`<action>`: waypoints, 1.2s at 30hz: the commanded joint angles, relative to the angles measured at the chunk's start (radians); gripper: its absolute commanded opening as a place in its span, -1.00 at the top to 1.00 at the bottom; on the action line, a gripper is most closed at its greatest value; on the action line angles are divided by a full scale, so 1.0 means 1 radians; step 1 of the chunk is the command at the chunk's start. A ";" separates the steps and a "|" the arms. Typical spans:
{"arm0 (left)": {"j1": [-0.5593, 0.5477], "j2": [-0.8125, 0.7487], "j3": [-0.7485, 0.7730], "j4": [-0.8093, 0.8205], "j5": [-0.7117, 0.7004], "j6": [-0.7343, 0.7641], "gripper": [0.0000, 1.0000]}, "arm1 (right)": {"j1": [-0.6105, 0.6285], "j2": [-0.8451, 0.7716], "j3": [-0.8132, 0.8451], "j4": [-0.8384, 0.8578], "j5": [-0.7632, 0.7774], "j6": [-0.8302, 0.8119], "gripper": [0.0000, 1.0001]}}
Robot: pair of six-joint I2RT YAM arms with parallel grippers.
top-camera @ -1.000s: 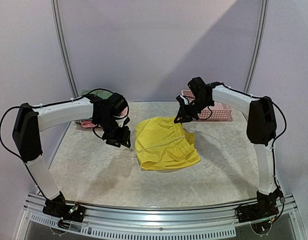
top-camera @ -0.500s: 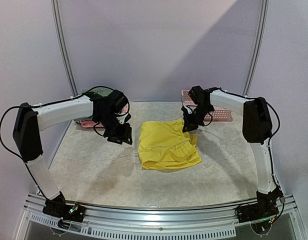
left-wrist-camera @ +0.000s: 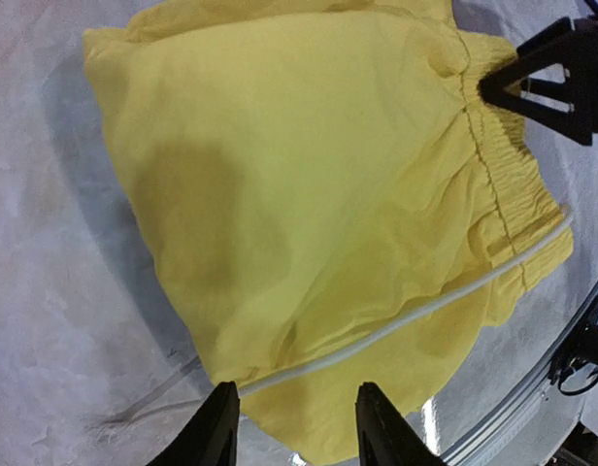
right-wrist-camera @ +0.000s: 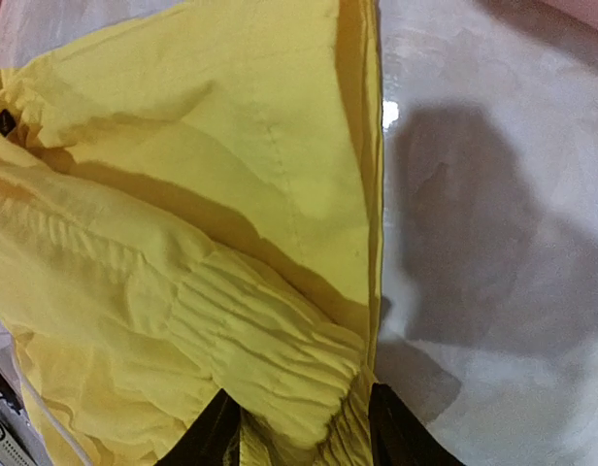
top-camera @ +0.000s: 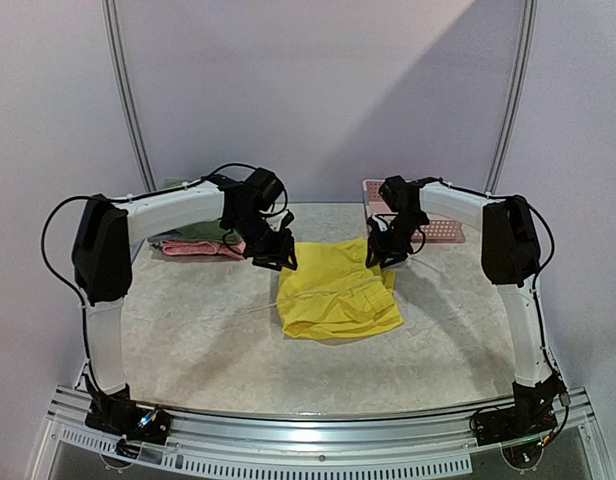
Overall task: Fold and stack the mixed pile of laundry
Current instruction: Adjust the square-folded shorts at the center of the board.
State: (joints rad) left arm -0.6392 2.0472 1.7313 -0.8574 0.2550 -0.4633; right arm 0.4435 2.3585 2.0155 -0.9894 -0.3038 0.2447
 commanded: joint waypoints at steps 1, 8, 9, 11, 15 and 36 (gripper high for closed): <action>0.008 0.098 0.095 0.005 0.052 0.029 0.25 | -0.005 -0.161 -0.034 -0.028 0.030 0.035 0.05; 0.023 0.209 0.193 -0.018 0.077 0.059 0.38 | 0.084 -0.359 -0.207 0.084 -0.058 0.135 0.03; 0.025 0.216 0.204 -0.026 0.072 0.065 0.39 | 0.100 -0.371 -0.228 0.101 -0.074 0.142 0.04; 0.030 0.224 0.214 -0.026 0.069 0.076 0.39 | 0.124 -0.385 -0.288 0.155 -0.116 0.171 0.09; 0.051 0.232 0.220 -0.024 0.070 0.087 0.39 | 0.149 -0.373 -0.366 0.224 -0.177 0.215 0.22; 0.104 0.421 0.344 -0.034 0.114 0.072 0.41 | 0.074 -0.262 -0.753 0.345 -0.147 0.128 0.34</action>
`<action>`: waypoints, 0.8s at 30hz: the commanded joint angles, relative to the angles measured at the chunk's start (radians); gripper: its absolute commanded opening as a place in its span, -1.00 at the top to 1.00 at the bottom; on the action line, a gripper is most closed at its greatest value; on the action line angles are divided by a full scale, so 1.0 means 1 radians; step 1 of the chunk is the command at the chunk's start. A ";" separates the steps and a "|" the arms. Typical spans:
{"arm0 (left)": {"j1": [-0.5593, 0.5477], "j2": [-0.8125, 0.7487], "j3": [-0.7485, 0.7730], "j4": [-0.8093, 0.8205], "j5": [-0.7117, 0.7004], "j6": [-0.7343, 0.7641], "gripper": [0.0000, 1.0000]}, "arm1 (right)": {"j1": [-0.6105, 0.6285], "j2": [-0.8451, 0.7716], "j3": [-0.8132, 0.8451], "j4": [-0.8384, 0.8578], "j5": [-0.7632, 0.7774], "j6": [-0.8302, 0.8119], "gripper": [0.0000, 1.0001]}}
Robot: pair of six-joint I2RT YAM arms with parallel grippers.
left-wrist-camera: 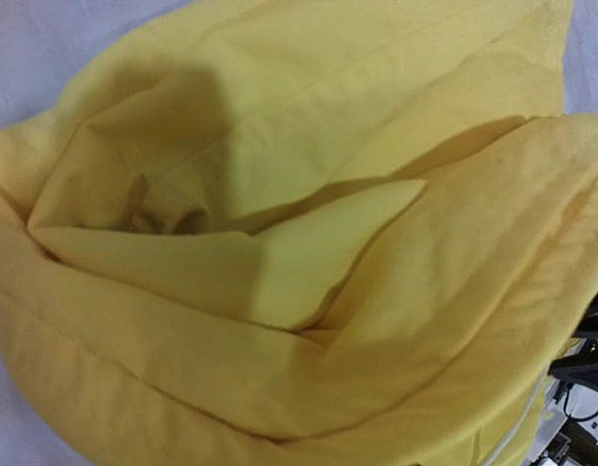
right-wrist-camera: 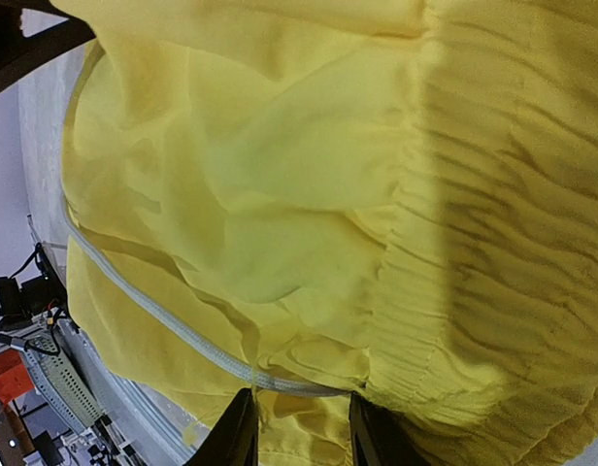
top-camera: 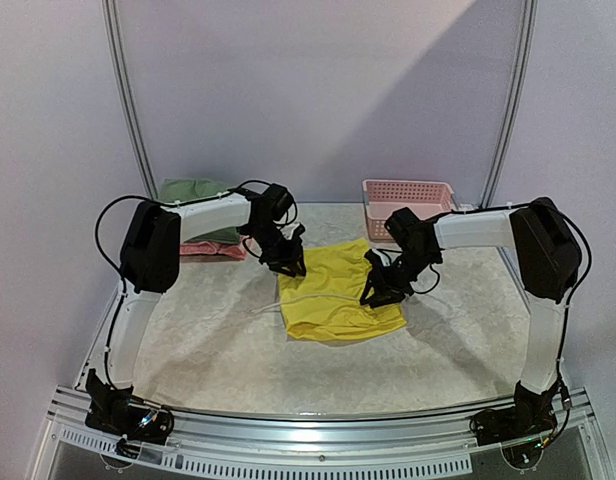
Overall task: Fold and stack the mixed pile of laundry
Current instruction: Adjust the square-folded shorts at the center of the board.
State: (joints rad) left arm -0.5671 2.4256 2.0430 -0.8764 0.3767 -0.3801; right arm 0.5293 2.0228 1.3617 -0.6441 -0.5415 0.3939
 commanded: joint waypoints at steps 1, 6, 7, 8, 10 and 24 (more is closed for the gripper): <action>0.038 0.050 0.035 -0.021 -0.018 -0.013 0.41 | -0.012 0.078 -0.114 0.010 0.090 -0.017 0.34; 0.057 0.053 0.054 -0.066 -0.053 0.008 0.41 | -0.011 0.062 -0.158 0.012 0.100 -0.011 0.34; 0.056 0.038 0.057 -0.075 -0.056 0.016 0.40 | -0.011 0.055 -0.154 0.003 0.103 -0.012 0.34; 0.053 0.017 0.052 -0.079 -0.061 0.020 0.37 | -0.011 0.047 -0.145 -0.010 0.107 -0.017 0.34; 0.048 -0.033 0.033 -0.072 -0.069 0.021 0.27 | -0.011 0.031 -0.110 -0.041 0.107 -0.028 0.34; -0.108 -0.306 -0.231 -0.066 -0.063 0.096 0.13 | 0.008 0.066 0.351 -0.088 -0.079 -0.016 0.25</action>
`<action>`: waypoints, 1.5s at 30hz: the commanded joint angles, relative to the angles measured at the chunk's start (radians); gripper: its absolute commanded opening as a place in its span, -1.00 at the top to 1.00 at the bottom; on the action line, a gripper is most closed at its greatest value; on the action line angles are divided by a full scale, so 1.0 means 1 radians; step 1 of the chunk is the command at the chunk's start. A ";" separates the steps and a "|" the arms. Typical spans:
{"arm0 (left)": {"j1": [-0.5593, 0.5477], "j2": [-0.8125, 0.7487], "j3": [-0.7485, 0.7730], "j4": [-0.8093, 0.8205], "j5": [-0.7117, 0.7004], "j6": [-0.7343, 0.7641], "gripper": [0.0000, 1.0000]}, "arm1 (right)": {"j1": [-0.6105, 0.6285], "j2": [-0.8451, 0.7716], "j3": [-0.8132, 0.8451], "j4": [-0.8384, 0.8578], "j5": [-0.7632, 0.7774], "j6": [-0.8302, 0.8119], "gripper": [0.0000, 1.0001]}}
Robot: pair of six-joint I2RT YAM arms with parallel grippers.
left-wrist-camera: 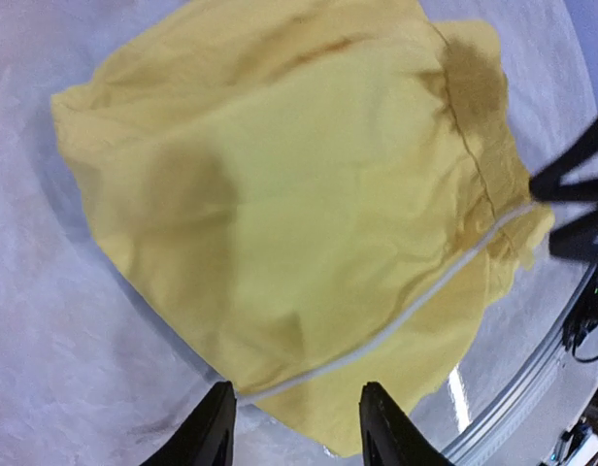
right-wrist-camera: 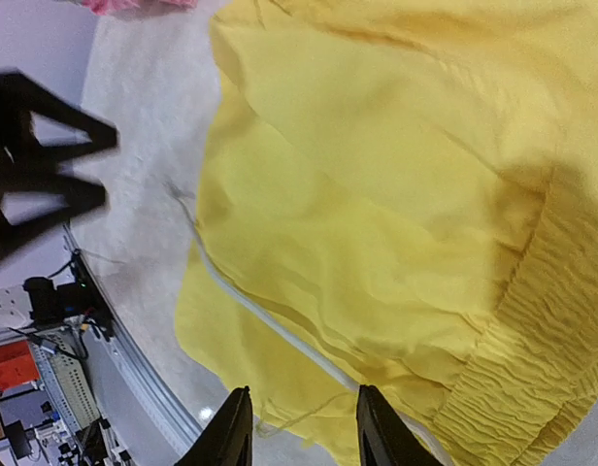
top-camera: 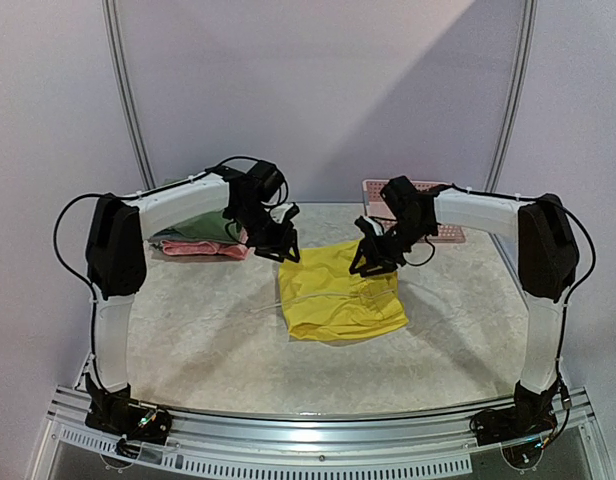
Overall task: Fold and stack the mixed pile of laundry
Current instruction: Adjust the square-folded shorts at the center of the board.
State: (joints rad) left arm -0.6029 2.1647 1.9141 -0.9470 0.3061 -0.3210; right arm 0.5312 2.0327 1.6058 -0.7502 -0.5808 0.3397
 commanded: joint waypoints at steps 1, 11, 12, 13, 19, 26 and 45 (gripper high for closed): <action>-0.081 -0.056 -0.128 0.021 0.014 0.025 0.14 | 0.006 0.082 0.141 0.025 -0.042 0.055 0.26; -0.139 -0.068 -0.204 0.091 0.069 -0.020 0.20 | 0.006 0.353 0.403 0.104 -0.149 0.188 0.36; -0.143 -0.062 -0.204 0.090 0.077 -0.017 0.21 | 0.007 0.377 0.421 0.117 -0.165 0.203 0.37; -0.146 -0.055 -0.204 0.089 0.082 -0.015 0.22 | 0.007 0.394 0.434 0.139 -0.177 0.224 0.40; -0.161 -0.008 -0.206 0.080 0.116 0.009 0.25 | 0.009 0.521 0.509 0.216 -0.237 0.307 0.53; -0.179 0.020 -0.250 0.056 0.117 0.042 0.27 | 0.001 0.634 0.580 0.189 -0.202 0.352 0.59; -0.196 -0.151 -0.499 0.052 0.011 0.055 0.31 | -0.034 0.656 0.583 0.191 -0.167 0.496 0.57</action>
State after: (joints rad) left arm -0.7807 2.0808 1.4483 -0.8303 0.3897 -0.2626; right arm 0.5205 2.6400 2.1860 -0.5499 -0.7959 0.8066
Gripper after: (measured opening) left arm 0.336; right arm 0.212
